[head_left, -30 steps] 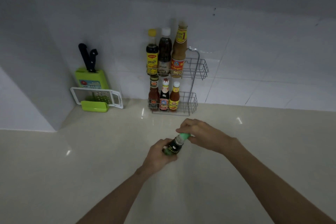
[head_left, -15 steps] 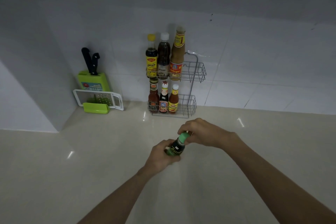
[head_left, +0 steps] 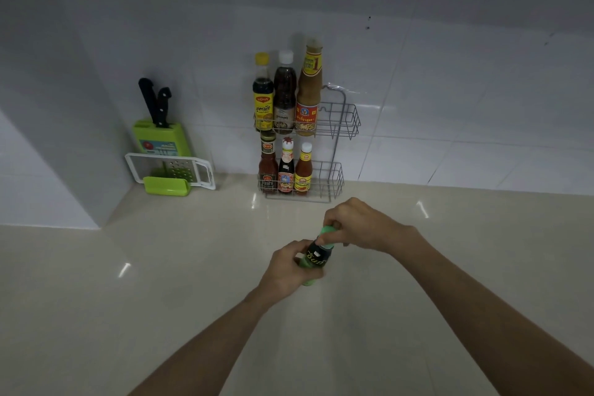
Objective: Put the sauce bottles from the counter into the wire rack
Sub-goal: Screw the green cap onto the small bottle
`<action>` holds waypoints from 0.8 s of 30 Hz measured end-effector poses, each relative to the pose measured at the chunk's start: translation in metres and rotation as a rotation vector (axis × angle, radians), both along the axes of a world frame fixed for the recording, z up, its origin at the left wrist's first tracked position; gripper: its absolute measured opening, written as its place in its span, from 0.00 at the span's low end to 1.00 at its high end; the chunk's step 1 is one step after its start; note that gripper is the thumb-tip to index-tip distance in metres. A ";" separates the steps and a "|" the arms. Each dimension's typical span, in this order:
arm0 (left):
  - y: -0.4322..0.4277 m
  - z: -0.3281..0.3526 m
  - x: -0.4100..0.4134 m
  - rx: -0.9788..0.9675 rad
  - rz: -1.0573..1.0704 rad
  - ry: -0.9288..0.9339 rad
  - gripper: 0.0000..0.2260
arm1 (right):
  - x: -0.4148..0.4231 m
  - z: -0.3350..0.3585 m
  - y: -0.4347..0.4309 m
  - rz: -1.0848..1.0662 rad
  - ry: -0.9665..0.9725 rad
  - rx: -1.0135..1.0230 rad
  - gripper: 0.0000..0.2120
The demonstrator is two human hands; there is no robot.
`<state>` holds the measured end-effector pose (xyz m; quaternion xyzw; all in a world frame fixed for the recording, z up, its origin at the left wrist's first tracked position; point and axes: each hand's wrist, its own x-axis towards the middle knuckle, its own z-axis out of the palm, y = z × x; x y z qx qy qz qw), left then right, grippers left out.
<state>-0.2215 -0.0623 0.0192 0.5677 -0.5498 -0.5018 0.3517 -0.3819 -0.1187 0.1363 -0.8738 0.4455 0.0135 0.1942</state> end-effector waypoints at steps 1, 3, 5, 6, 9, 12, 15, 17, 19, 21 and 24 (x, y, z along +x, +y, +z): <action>0.000 0.001 -0.001 -0.003 -0.001 0.000 0.22 | -0.001 -0.001 0.000 -0.009 0.008 -0.007 0.21; 0.001 0.004 -0.002 0.001 -0.014 0.012 0.21 | -0.004 0.001 0.000 -0.027 0.022 -0.040 0.27; -0.001 0.007 -0.002 -0.002 -0.011 0.027 0.19 | -0.008 0.008 0.001 -0.061 -0.023 -0.019 0.30; -0.002 0.009 -0.001 -0.007 -0.008 0.029 0.19 | -0.010 0.012 0.001 -0.057 -0.064 0.027 0.30; -0.004 0.011 0.001 -0.012 -0.005 0.019 0.20 | -0.012 0.015 -0.001 0.054 -0.081 0.045 0.20; -0.004 0.015 0.001 -0.019 0.002 0.026 0.20 | -0.006 0.011 0.000 -0.020 -0.092 -0.002 0.15; -0.006 0.017 0.000 -0.038 -0.007 -0.002 0.22 | -0.002 0.007 -0.001 -0.045 0.057 -0.157 0.24; -0.005 0.019 0.001 -0.041 -0.009 -0.010 0.22 | -0.005 0.011 -0.001 -0.059 0.011 -0.099 0.27; -0.006 0.019 0.004 -0.032 -0.009 -0.014 0.22 | -0.010 0.017 -0.001 -0.026 -0.098 0.039 0.24; -0.006 0.019 0.006 -0.030 -0.018 -0.023 0.21 | -0.010 0.016 0.000 0.018 -0.114 0.038 0.17; -0.005 0.020 0.004 -0.038 -0.037 -0.034 0.22 | -0.005 0.007 0.002 -0.066 0.006 -0.154 0.24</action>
